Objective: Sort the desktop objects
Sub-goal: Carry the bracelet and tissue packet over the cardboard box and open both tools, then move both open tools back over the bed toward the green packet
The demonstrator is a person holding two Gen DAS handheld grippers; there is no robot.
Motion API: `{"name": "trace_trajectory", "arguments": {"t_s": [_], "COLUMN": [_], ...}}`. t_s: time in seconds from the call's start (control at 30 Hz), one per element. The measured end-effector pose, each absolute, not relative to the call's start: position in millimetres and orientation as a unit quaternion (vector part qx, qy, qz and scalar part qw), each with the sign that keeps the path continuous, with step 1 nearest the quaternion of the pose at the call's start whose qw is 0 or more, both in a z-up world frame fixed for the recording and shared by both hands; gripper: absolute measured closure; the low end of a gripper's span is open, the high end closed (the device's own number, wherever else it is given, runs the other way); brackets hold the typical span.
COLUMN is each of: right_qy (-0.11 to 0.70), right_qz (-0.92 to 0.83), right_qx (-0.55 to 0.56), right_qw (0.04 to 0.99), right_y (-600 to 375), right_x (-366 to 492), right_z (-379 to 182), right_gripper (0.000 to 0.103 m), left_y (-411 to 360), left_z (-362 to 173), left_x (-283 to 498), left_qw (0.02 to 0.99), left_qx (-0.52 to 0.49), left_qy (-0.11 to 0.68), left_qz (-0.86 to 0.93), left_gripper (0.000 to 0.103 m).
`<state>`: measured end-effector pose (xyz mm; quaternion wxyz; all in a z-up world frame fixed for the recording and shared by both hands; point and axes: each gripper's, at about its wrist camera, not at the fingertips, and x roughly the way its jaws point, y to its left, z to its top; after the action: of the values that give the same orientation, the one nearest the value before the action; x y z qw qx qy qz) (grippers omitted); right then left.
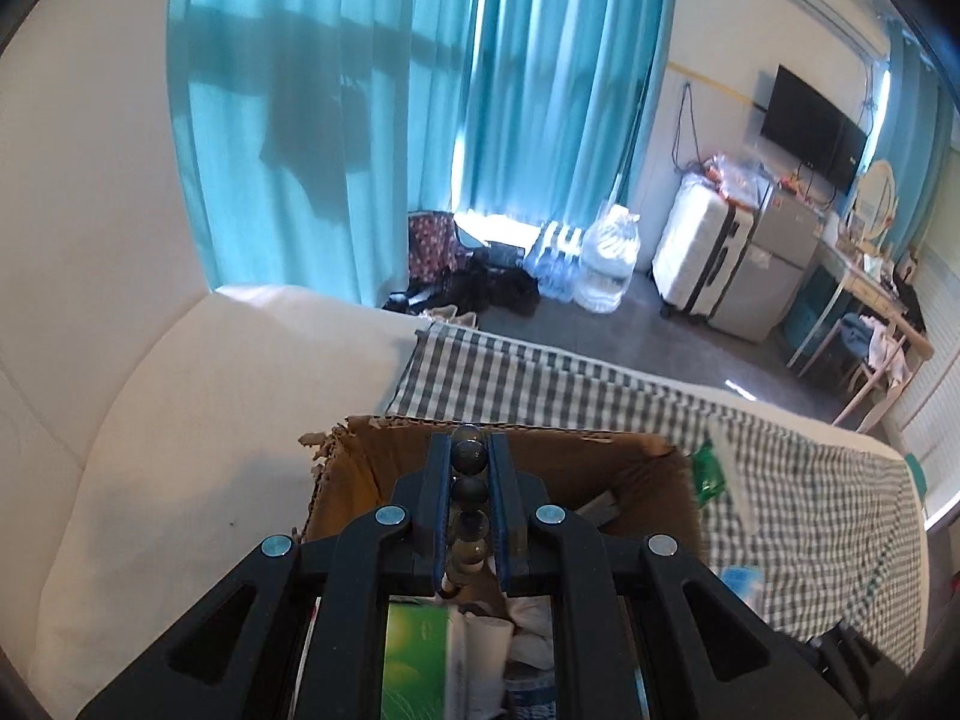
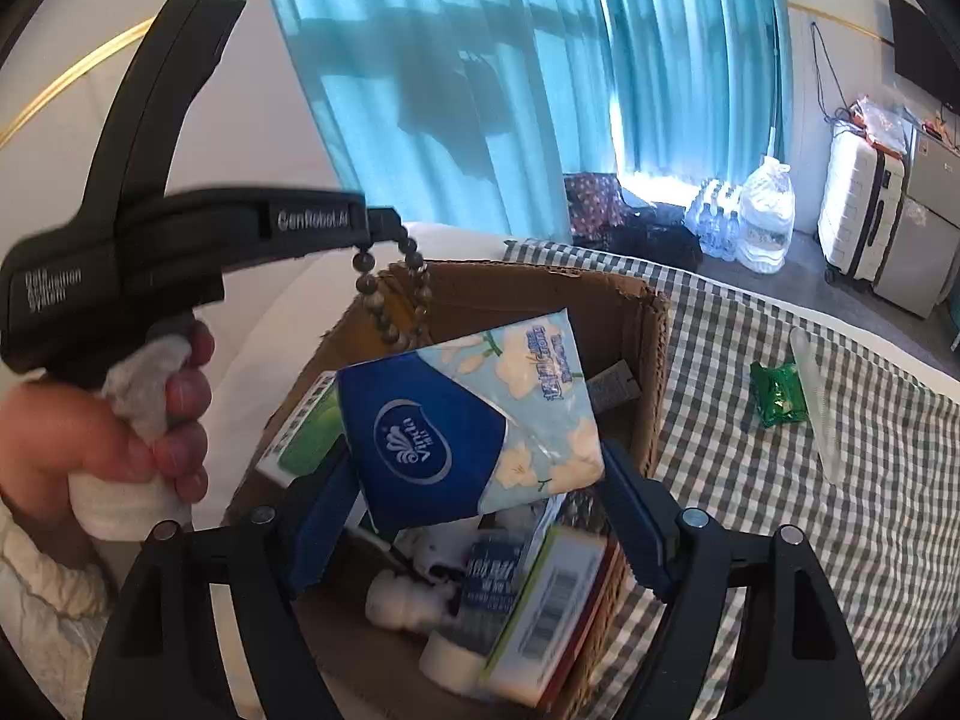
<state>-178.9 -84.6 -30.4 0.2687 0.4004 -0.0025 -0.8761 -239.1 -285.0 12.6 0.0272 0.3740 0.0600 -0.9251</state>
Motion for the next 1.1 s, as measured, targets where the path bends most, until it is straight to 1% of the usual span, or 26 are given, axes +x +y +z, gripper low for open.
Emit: {"name": "trace_trajectory", "arguments": {"t_s": [0.03, 0.07, 0.1, 0.13, 0.17, 0.23, 0.33, 0.4, 0.47, 0.5, 0.57, 0.6, 0.73, 0.83, 0.93, 1.1], "right_qy": [-0.003, -0.003, -0.002, -0.002, -0.001, -0.001, -0.002, -0.001, 0.000, 0.002, 0.016, 0.021, 0.029, 0.027, 0.031, 0.009], "right_qz": [-0.876, -0.878, -0.880, -0.883, -0.886, -0.894, -0.905, -0.911, -0.920, -0.923, -0.935, -0.938, -0.947, -0.954, -0.960, -0.964], "right_qx": [0.400, 0.398, 0.395, 0.392, 0.388, 0.378, 0.364, 0.356, 0.342, 0.338, 0.322, 0.317, 0.303, 0.286, 0.271, 0.258], "right_qw": [0.268, 0.267, 0.263, 0.259, 0.254, 0.241, 0.220, 0.208, 0.190, 0.183, 0.150, 0.141, 0.102, 0.087, 0.071, 0.059], "right_y": [-85.3, -83.9, -82.4, -79.8, -75.8, -66.7, -47.0, -35.9, -21.6, -18.1, -3.6, 0.8, 29.2, 52.7, 72.6, 107.0], "right_x": [-180.8, -181.7, -181.9, -181.1, -179.5, -174.7, -162.2, -156.3, -147.5, -145.2, -133.0, -130.4, -107.0, -83.9, -62.2, -37.7], "right_z": [-30.1, -31.1, -30.8, -30.2, -28.8, -23.5, -12.9, -3.1, 11.1, 16.3, 29.2, 33.6, 52.0, 67.2, 79.4, 90.0], "right_gripper": [0.018, 0.016, 0.016, 0.016, 0.016, 0.016, 0.016, 0.016, 0.016, 0.016, 0.016, 0.016, 0.016, 0.016, 0.016, 0.016], "left_y": [-284.8, -283.9, -284.4, -284.3, -283.7, -280.6, -273.1, -266.5, -257.9, -253.2, -241.3, -234.1, -210.3, -189.7, -164.7, -124.9], "left_z": [11.8, 11.6, 11.1, 11.3, 12.6, 14.6, 19.1, 25.0, 32.6, 37.1, 44.9, 48.1, 54.1, 59.9, 67.6, 75.0], "left_x": [-241.2, -243.0, -246.1, -247.9, -247.3, -245.7, -239.2, -231.2, -220.7, -213.9, -198.5, -190.0, -168.2, -148.9, -129.7, -104.7], "left_qw": [0.029, 0.029, 0.030, 0.035, 0.042, 0.039, 0.038, 0.036, 0.036, 0.037, 0.034, 0.026, 0.015, 0.012, 0.006, -0.012], "left_qx": [0.371, 0.370, 0.371, 0.370, 0.365, 0.363, 0.368, 0.366, 0.364, 0.360, 0.352, 0.349, 0.353, 0.350, 0.342, 0.329], "left_qy": [0.054, 0.048, 0.044, 0.041, 0.040, 0.042, 0.037, 0.029, 0.023, 0.021, 0.019, 0.017, 0.007, -0.002, -0.010, -0.027], "left_qz": [-0.927, -0.927, -0.927, -0.927, -0.929, -0.930, -0.928, -0.929, -0.930, -0.932, -0.935, -0.937, -0.935, -0.937, -0.940, -0.944], "left_gripper": [0.084, 0.066, 0.054, 0.032, 0.029, 0.027, 0.021, 0.019, 0.012, 0.011, 0.004, 0.003, 0.002, 0.000, 0.000, 0.000]}}
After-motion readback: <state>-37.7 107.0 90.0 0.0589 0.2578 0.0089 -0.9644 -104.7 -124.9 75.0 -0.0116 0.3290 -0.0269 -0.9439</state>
